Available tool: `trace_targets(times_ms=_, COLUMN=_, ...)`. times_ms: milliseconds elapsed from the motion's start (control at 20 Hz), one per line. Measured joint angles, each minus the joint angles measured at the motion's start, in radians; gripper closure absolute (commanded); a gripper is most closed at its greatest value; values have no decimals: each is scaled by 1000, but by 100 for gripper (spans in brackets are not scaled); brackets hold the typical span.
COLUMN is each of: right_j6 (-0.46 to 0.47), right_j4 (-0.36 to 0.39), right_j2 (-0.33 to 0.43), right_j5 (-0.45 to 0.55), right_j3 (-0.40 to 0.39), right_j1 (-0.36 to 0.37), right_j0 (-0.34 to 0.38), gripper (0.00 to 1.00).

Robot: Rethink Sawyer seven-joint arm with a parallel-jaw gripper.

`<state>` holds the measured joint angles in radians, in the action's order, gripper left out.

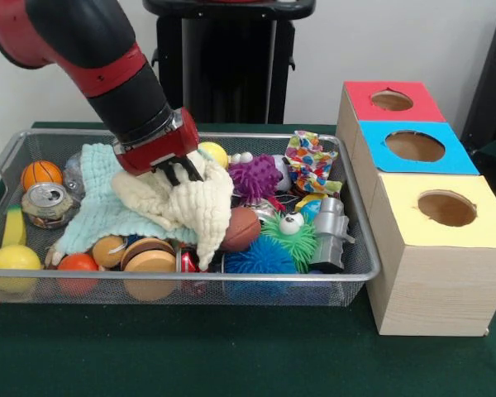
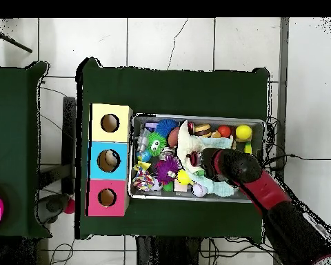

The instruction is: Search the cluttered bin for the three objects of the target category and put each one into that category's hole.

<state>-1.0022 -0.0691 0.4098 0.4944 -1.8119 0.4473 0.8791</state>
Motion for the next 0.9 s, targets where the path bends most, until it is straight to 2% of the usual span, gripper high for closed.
trace_targets(times_ms=200, right_j6=0, right_j4=83, right_j2=-58, right_j5=-52, right_j3=2, right_j1=33, right_j0=-76, gripper=100)
trace_targets(times_ms=450, right_j6=0, right_j4=160, right_j2=-90, right_j5=-120, right_j3=2, right_j1=78, right_j0=-173, gripper=100)
trace_targets(times_ms=600, right_j6=0, right_j4=183, right_j2=-97, right_j5=-126, right_j3=1, right_j1=90, right_j0=-200, gripper=100)
trace_targets(times_ms=900, right_j6=0, right_j4=198, right_j2=-109, right_j5=-126, right_j3=2, right_j1=99, right_j0=-211, gripper=100)
